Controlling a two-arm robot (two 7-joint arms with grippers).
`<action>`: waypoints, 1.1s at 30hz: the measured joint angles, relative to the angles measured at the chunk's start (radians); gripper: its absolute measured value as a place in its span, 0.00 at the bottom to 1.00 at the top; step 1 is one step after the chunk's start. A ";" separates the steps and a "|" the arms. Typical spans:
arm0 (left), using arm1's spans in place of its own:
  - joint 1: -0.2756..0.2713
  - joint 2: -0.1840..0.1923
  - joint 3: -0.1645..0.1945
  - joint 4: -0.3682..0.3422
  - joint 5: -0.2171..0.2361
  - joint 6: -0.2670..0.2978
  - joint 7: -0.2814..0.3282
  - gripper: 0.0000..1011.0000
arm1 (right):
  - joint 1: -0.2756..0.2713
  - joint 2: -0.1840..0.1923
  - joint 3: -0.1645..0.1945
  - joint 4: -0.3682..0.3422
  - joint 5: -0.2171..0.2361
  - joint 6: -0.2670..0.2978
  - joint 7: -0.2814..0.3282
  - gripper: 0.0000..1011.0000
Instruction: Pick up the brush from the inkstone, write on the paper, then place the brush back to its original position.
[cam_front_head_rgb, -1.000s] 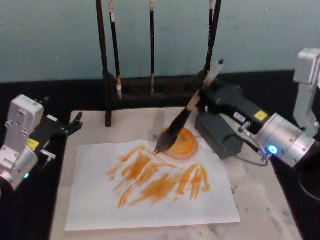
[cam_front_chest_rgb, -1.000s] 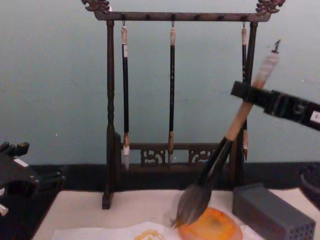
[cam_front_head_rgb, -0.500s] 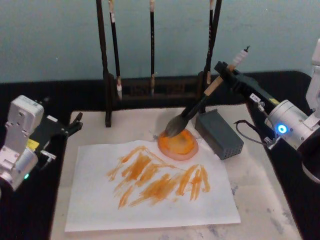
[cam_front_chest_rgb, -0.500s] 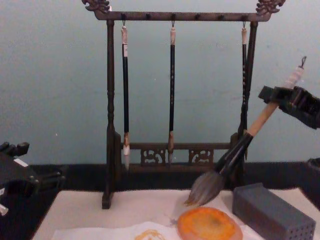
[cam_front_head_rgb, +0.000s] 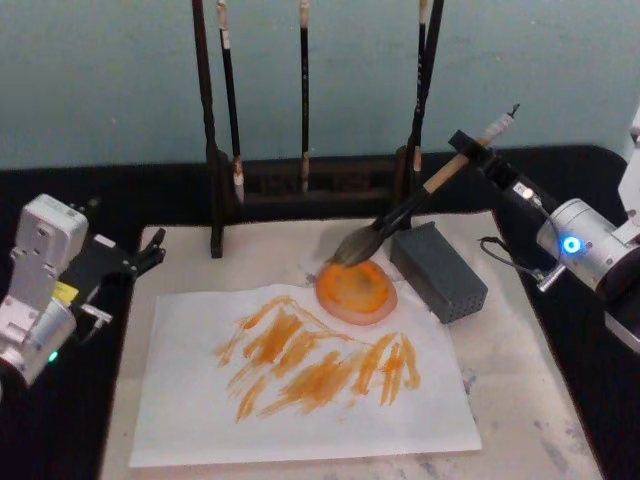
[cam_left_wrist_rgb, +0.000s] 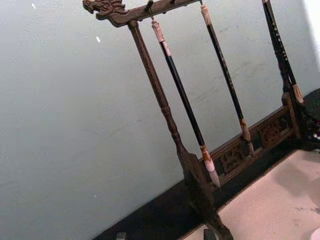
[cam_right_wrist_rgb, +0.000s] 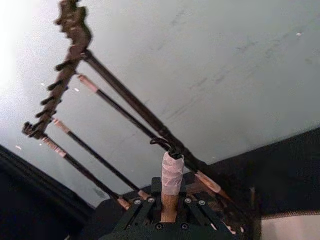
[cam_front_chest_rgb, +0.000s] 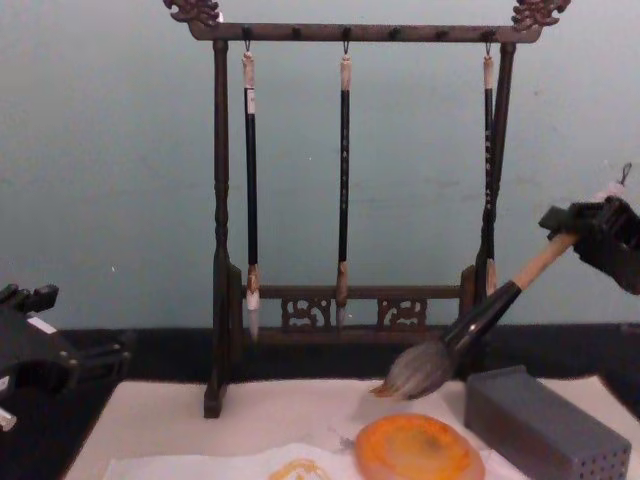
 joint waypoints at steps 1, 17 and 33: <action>0.000 0.000 0.000 0.000 0.000 0.000 0.000 0.99 | 0.003 -0.001 0.000 0.007 0.005 0.002 -0.002 0.16; 0.000 0.000 0.000 0.000 0.000 0.000 0.000 0.99 | 0.031 0.005 -0.037 0.072 0.048 0.015 -0.027 0.16; 0.000 0.000 0.000 0.000 0.000 0.000 0.000 0.99 | 0.039 0.011 -0.071 0.093 0.078 -0.004 -0.059 0.16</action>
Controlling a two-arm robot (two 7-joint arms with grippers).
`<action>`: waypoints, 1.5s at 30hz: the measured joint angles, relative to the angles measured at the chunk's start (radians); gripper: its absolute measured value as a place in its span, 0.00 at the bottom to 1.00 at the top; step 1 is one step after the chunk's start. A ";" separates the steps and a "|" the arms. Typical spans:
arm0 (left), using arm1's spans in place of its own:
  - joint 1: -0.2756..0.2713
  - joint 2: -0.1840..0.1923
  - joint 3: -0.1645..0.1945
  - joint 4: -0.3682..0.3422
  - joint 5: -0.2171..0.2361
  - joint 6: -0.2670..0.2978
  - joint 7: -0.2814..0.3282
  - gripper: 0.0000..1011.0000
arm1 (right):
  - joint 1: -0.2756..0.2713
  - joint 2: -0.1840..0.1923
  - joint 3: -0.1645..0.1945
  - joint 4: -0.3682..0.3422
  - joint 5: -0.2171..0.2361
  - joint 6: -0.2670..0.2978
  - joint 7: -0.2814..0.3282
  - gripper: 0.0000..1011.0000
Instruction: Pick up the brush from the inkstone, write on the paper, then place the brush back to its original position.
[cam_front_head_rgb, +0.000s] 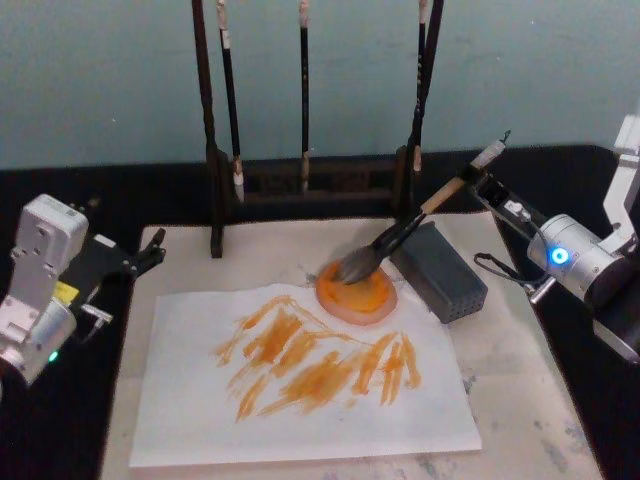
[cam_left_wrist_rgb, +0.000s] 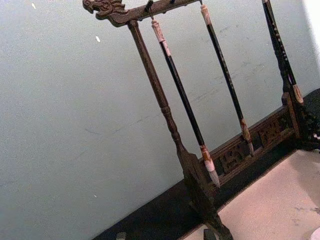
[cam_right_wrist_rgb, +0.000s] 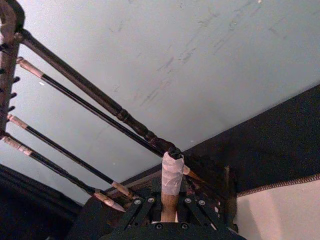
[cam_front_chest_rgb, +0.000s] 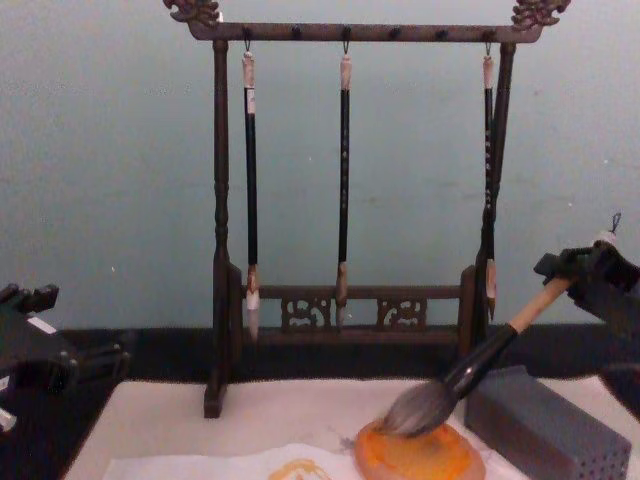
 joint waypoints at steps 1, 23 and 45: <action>0.000 0.000 0.000 0.000 0.000 0.000 0.000 0.99 | 0.001 0.000 -0.002 0.001 0.001 -0.001 -0.002 0.16; 0.000 0.000 0.000 0.000 0.000 0.000 0.000 0.99 | 0.022 0.011 -0.047 0.031 0.033 -0.028 -0.026 0.16; 0.000 0.000 0.000 0.000 0.000 0.000 0.000 0.99 | 0.034 0.015 -0.068 0.050 0.041 -0.035 -0.036 0.16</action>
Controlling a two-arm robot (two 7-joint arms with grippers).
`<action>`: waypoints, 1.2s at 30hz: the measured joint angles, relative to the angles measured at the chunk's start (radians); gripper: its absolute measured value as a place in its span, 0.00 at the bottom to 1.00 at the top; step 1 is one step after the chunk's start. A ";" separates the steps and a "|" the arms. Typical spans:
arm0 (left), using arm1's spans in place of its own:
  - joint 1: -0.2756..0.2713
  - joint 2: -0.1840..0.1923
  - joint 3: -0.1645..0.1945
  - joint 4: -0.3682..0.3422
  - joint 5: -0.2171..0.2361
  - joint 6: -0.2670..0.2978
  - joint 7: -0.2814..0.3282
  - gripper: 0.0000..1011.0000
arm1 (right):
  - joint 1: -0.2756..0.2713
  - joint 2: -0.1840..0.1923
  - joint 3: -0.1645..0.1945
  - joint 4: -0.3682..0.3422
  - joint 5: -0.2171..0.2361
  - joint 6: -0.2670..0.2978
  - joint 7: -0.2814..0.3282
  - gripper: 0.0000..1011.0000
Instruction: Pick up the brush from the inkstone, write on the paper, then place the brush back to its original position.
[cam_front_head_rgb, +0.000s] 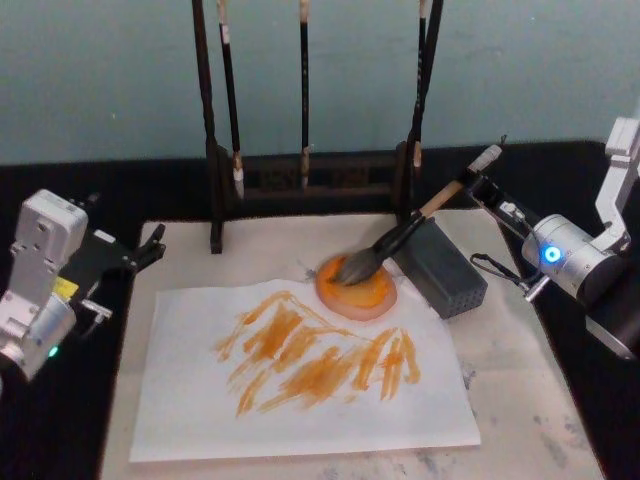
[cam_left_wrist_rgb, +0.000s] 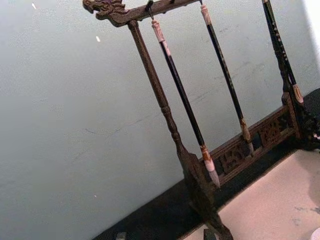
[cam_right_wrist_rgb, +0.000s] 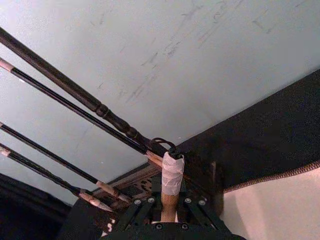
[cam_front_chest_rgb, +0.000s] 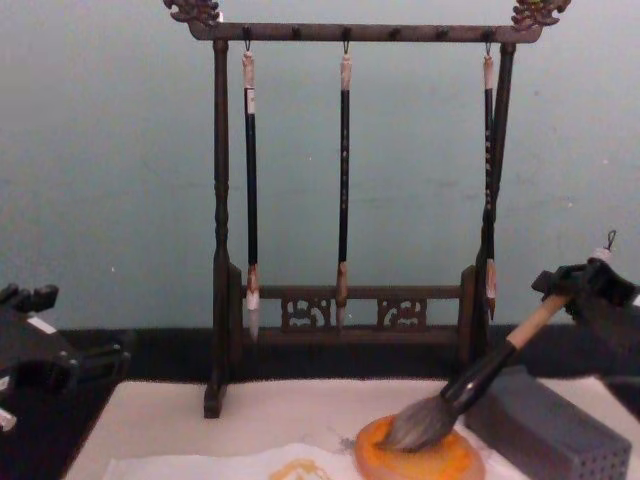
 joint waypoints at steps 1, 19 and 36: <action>0.000 0.000 0.000 0.000 0.000 0.000 0.000 0.99 | 0.000 0.000 0.000 0.000 0.000 0.000 0.000 0.16; 0.000 0.000 0.000 0.000 0.000 0.000 0.000 0.99 | 0.000 -0.001 0.002 0.000 -0.001 0.000 0.001 0.40; 0.000 0.000 0.000 0.000 0.000 0.000 0.000 0.99 | -0.001 -0.001 0.002 -0.002 -0.001 0.002 0.002 0.91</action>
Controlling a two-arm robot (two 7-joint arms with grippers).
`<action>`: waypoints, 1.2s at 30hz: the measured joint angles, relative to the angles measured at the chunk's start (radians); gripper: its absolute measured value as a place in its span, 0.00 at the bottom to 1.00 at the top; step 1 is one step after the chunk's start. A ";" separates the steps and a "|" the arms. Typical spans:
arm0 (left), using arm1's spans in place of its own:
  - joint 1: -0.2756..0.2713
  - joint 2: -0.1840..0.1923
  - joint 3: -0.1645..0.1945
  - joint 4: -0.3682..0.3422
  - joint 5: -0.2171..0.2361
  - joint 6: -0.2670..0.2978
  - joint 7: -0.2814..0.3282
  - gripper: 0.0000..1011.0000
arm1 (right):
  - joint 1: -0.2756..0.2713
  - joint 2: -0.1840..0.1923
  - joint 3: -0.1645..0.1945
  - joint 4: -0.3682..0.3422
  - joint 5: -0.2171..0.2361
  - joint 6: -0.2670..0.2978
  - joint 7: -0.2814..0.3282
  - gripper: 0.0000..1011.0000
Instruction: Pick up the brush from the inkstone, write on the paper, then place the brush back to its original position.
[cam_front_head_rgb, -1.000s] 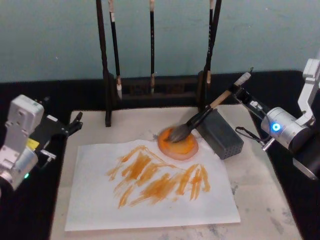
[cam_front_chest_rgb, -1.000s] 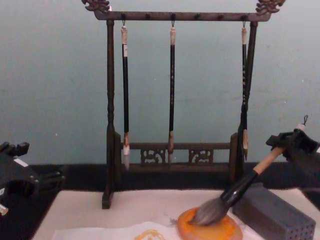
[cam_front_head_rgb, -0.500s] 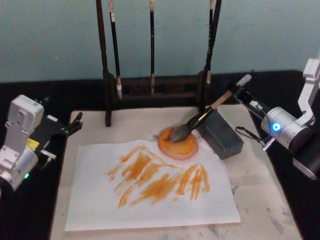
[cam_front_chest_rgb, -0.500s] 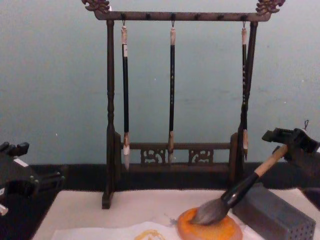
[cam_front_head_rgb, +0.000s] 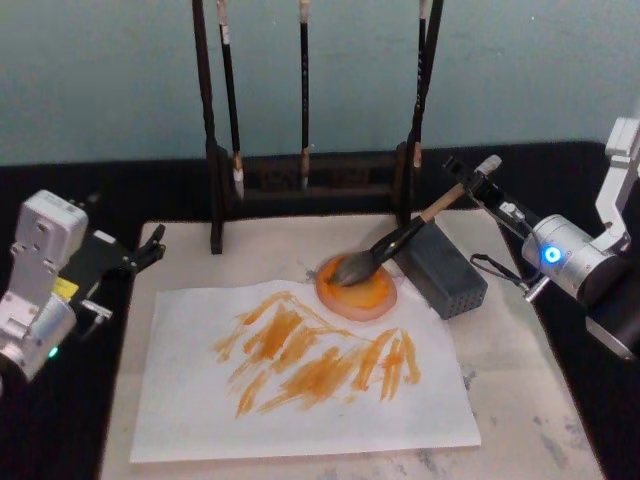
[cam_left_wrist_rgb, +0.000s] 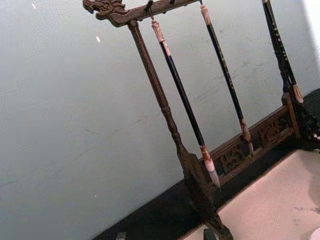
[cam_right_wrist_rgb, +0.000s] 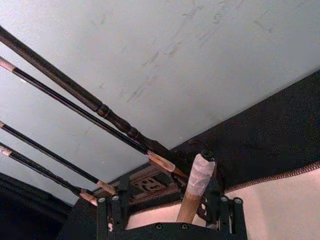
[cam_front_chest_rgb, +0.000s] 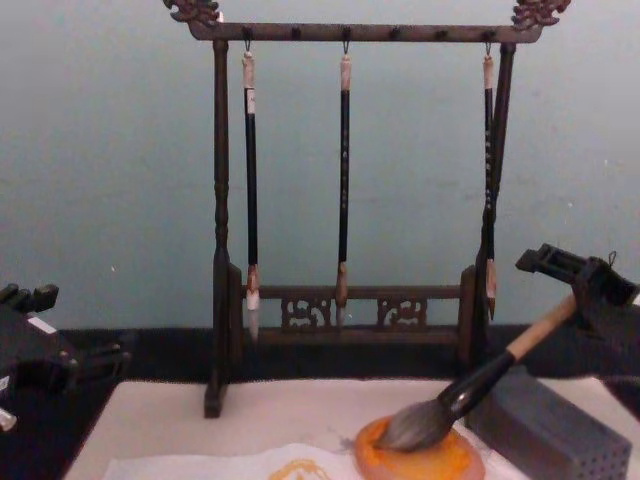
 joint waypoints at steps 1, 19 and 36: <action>0.000 0.000 0.000 0.000 0.000 0.000 0.000 0.99 | 0.000 0.000 0.000 0.000 0.000 0.000 0.000 0.94; 0.000 0.000 0.000 0.000 0.000 0.000 0.000 0.99 | -0.008 0.008 -0.002 -0.015 0.000 0.000 0.000 0.99; 0.000 0.000 0.000 0.000 0.000 0.000 0.000 0.99 | -0.167 0.132 -0.002 -0.239 -0.033 -0.043 -0.055 0.99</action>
